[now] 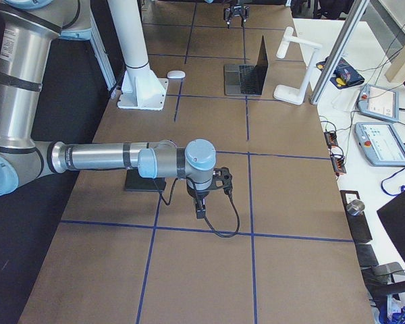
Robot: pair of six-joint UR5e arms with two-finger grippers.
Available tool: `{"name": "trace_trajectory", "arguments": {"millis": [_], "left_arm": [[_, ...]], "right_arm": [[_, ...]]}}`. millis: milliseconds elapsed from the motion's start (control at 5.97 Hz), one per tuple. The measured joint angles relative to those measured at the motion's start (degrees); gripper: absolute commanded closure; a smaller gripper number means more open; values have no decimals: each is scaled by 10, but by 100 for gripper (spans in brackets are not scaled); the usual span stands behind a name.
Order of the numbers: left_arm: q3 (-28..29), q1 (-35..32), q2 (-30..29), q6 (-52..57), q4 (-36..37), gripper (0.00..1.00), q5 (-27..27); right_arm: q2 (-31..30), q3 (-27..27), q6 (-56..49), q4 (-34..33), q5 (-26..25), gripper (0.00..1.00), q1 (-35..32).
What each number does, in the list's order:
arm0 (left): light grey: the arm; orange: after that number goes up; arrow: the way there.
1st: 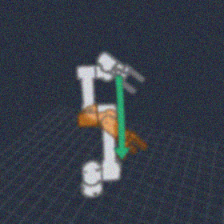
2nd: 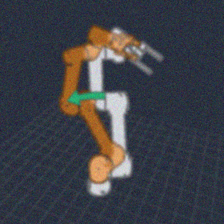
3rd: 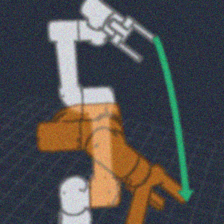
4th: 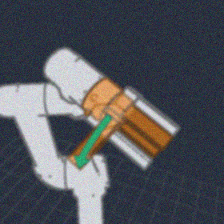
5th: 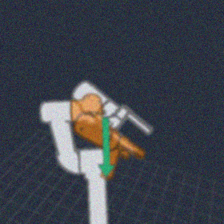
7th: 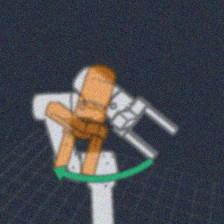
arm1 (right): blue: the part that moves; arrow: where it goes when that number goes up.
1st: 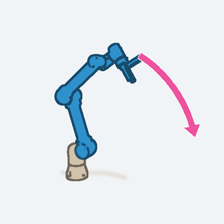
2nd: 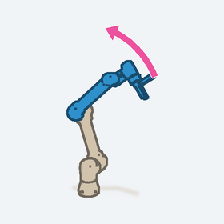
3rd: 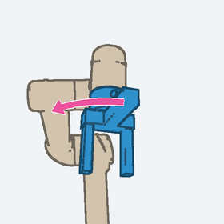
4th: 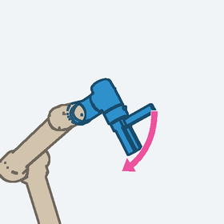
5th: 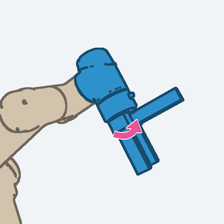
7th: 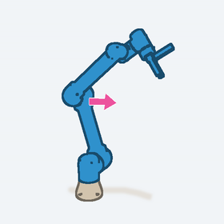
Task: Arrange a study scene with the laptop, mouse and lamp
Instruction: 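Release the laptop and withdraw the left gripper, then reach the right gripper down and grasp the grey mouse pad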
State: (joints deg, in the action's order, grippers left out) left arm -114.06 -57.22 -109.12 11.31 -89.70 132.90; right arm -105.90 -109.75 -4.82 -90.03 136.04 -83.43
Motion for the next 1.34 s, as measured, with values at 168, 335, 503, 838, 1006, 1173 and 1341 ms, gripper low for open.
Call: {"name": "trace_trajectory", "arguments": {"millis": [168,335,503,838,1006,1173,1341], "left_arm": [[-9,-9,50,-12,19,0,-1],[-11,-29,89,-36,57,0,-1],[-11,-52,134,-56,85,0,0],[-10,-110,210,-106,97,0,2],[-11,-126,228,-119,95,0,3],[-12,-132,234,-126,95,0,3],[-13,-134,235,-132,95,0,4]], "right_arm": [[1,-2,2,12,9,0,12],[1,-5,18,26,17,0,28],[-3,-11,75,62,23,0,54],[-59,-15,279,254,20,0,142],[-100,-15,370,358,3,0,191],[-138,-10,459,461,-37,0,248],[-166,10,538,560,-78,0,308]]}}
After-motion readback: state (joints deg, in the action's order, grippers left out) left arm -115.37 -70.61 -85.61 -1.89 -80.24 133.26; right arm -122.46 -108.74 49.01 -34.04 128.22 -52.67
